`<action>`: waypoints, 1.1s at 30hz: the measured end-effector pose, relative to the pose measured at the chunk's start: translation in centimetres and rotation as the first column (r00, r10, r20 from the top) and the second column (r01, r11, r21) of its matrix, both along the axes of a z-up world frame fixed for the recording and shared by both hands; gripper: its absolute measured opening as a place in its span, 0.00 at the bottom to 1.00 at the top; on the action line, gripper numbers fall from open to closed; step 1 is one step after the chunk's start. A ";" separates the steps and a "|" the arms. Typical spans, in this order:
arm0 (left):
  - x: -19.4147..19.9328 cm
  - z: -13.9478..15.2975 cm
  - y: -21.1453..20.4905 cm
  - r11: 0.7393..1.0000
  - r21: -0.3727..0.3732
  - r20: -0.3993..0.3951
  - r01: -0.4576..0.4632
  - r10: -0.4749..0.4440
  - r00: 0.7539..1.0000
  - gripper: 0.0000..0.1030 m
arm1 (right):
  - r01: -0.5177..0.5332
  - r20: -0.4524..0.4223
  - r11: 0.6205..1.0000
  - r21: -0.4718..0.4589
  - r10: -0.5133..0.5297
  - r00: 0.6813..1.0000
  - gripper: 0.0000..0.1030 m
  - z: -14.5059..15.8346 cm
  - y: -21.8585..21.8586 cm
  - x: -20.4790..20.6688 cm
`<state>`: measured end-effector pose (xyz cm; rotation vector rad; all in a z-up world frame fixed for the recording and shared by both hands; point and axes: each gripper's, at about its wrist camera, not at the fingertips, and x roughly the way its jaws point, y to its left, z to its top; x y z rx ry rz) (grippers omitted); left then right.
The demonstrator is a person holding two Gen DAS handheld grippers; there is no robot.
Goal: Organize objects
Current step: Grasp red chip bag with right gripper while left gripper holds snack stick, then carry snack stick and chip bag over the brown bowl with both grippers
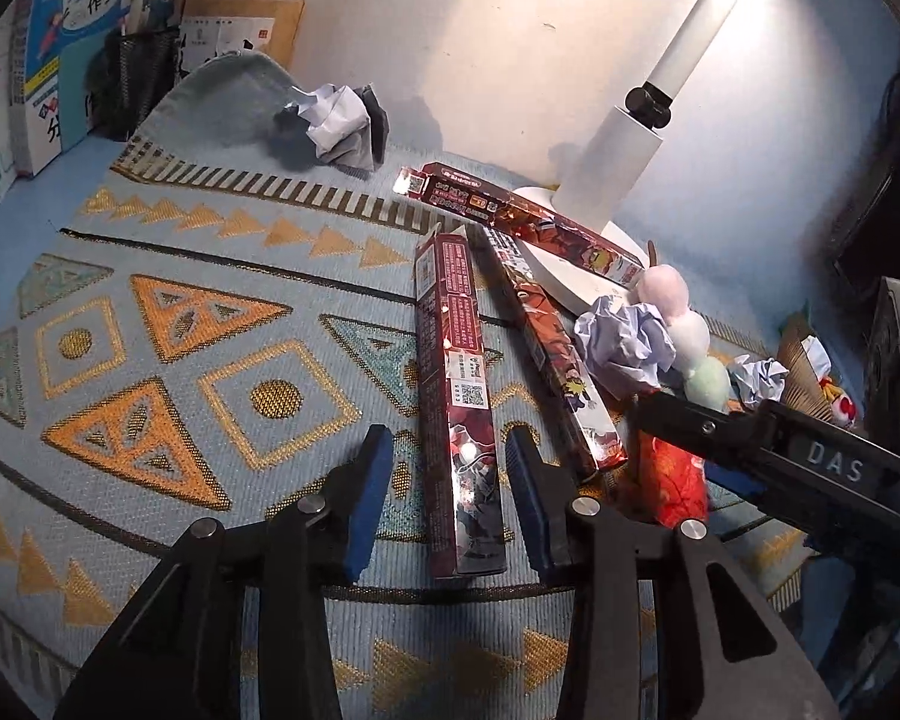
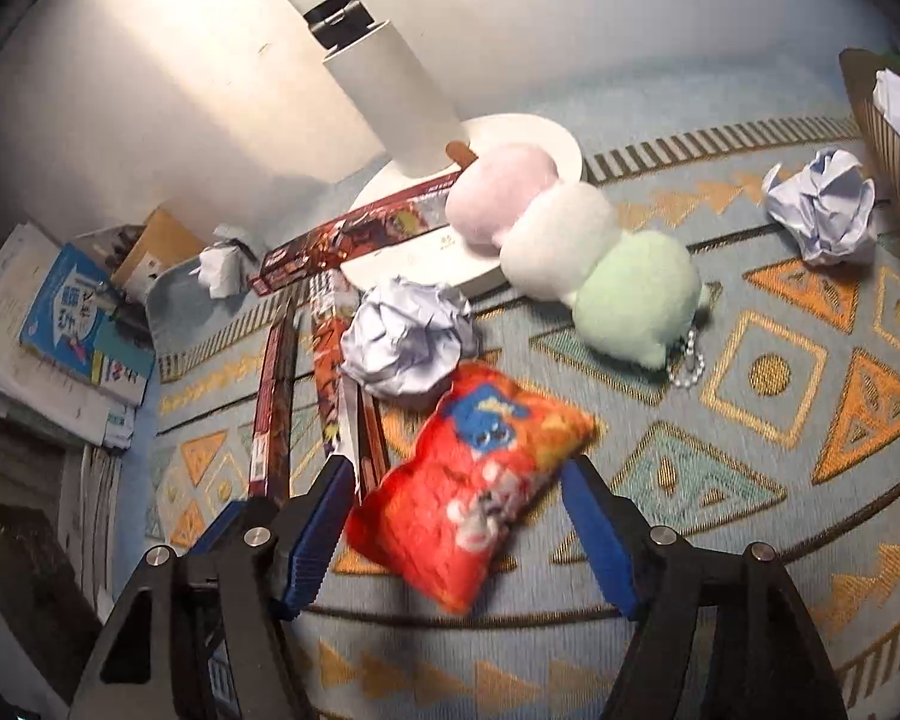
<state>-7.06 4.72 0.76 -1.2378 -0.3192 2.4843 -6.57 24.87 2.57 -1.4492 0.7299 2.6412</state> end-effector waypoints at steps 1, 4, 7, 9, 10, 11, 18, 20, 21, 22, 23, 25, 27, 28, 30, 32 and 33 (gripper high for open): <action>0.0 0.0 0.1 1.000 0.000 -0.001 0.002 -0.002 1.000 0.35 | 0.004 -0.008 0.999 0.039 -0.004 1.000 0.69 0.0 -0.5 -0.2; 0.1 0.0 0.4 1.000 -0.020 -0.008 0.003 -0.004 1.000 0.35 | 0.001 -0.025 0.980 0.197 0.004 1.000 0.52 -0.1 -1.9 -0.2; 0.2 0.1 0.8 0.999 -0.049 -0.018 0.011 -0.012 1.000 0.35 | -0.036 -0.042 0.960 0.278 0.049 0.998 0.42 -0.3 -2.3 0.7; 0.3 0.1 0.9 0.998 -0.060 -0.021 0.015 -0.016 1.000 0.35 | -0.066 -0.043 0.958 0.278 0.081 0.996 0.39 -0.2 -1.7 1.4; 0.3 0.1 0.9 0.998 -0.061 -0.022 0.016 -0.017 1.000 0.35 | -0.077 -0.041 0.961 0.264 0.091 0.995 0.38 -0.1 -1.4 1.8; 0.3 0.1 0.9 0.998 -0.060 -0.021 0.016 -0.017 1.000 0.35 | -0.094 -0.043 0.966 0.242 0.107 0.993 0.38 0.0 -1.1 2.2; 0.3 -0.1 0.9 0.998 -0.060 -0.022 0.016 -0.018 1.000 0.35 | -0.413 -0.030 0.790 0.453 0.476 0.879 0.38 0.4 -3.0 9.6; 0.4 -0.1 1.0 0.997 -0.069 -0.026 0.016 -0.018 1.000 0.35 | -0.449 0.014 0.743 0.496 0.510 0.860 0.38 -0.3 -3.1 11.3; 0.4 -0.1 1.1 0.997 -0.071 -0.027 0.018 -0.020 0.999 0.36 | -0.451 0.005 0.744 0.493 0.515 0.857 0.38 -0.4 -2.8 11.9; 0.4 -0.1 1.1 0.997 -0.074 -0.028 0.019 -0.021 0.999 0.37 | -0.451 -0.003 0.753 0.479 0.516 0.857 0.38 -0.5 -2.5 12.3; 0.5 -0.2 1.1 0.997 -0.076 -0.029 0.018 -0.020 0.999 0.37 | -0.450 -0.013 0.767 0.458 0.512 0.859 0.38 -0.7 -2.1 12.2; 0.5 -0.2 1.2 0.997 -0.079 -0.030 0.017 -0.019 0.999 0.37 | -0.450 -0.036 0.810 0.375 0.498 0.867 0.45 -0.9 -0.8 11.8; 0.6 -0.3 1.2 0.997 -0.077 -0.032 0.021 -0.023 0.999 0.38 | -0.439 -0.052 0.839 0.322 0.479 0.876 0.56 -1.0 0.4 11.4; 0.6 -0.3 1.2 0.997 -0.076 -0.032 0.024 -0.026 0.999 0.40 | -0.444 -0.062 0.845 0.297 0.481 0.874 0.60 -1.0 0.6 11.4; 0.7 -0.4 1.5 0.996 -0.082 -0.036 0.032 -0.035 0.999 0.45 | -0.452 -0.070 0.848 0.276 0.487 0.871 0.63 -0.9 0.7 11.4; 0.8 -0.5 2.1 0.993 -0.115 -0.045 0.035 -0.041 0.998 0.45 | -0.473 -0.061 0.834 0.285 0.508 0.859 0.71 -0.9 0.1 11.4; 0.8 -0.5 2.4 0.990 -0.135 -0.049 0.036 -0.043 0.998 0.44 | -0.475 -0.050 0.824 0.308 0.513 0.857 0.71 -0.9 -0.4 11.4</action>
